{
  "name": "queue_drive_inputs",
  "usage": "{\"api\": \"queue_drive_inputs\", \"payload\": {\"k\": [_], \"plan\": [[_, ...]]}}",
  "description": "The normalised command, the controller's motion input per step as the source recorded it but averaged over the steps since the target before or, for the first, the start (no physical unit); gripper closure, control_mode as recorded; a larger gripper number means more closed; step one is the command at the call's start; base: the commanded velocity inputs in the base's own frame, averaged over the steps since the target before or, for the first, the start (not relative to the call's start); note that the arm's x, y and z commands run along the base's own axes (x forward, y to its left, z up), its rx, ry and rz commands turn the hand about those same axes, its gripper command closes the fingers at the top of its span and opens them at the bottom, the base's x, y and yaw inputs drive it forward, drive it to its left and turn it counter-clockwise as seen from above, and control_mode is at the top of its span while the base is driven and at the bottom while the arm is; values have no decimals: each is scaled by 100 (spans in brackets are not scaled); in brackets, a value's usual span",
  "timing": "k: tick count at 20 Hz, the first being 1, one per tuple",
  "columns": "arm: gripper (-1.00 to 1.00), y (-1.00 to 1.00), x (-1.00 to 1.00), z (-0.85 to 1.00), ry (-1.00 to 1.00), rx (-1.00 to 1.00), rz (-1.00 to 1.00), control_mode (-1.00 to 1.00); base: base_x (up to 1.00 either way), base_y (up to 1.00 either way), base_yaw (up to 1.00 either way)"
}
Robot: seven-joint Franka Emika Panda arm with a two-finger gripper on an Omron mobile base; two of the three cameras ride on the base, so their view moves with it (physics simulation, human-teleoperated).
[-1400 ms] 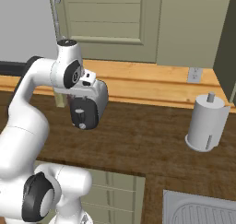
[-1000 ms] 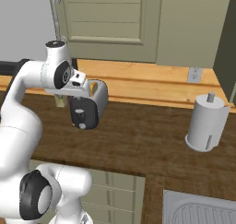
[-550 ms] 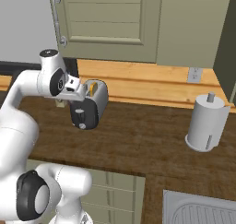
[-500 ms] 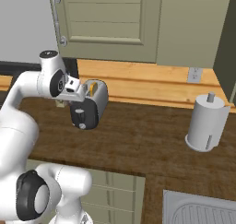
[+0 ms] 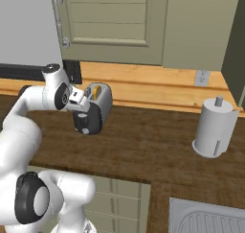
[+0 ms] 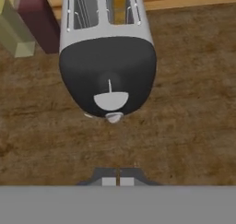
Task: Start the toaster. Once the lever pops up, take the bread to the plate on the dining counter.
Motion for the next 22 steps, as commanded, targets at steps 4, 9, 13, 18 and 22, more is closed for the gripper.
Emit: {"api": "queue_drive_inputs", "payload": {"k": [4, 9, 13, 18, 22], "plan": [[100, 0, 42, -14, -9, -4, -9, -100, 0, 0, 0], [100, 0, 46, -29, -12, 0, -3, -100, 0, 0, 0], [100, 0, 26, -13, -4, 0, 0, -100, 0, 0, 0], [100, 11, 17, -14, 0, -1, 0, -100, 0, 0, 0], [100, 10, 15, -16, 0, 0, 0, -100, 0, 0, 0]]}}
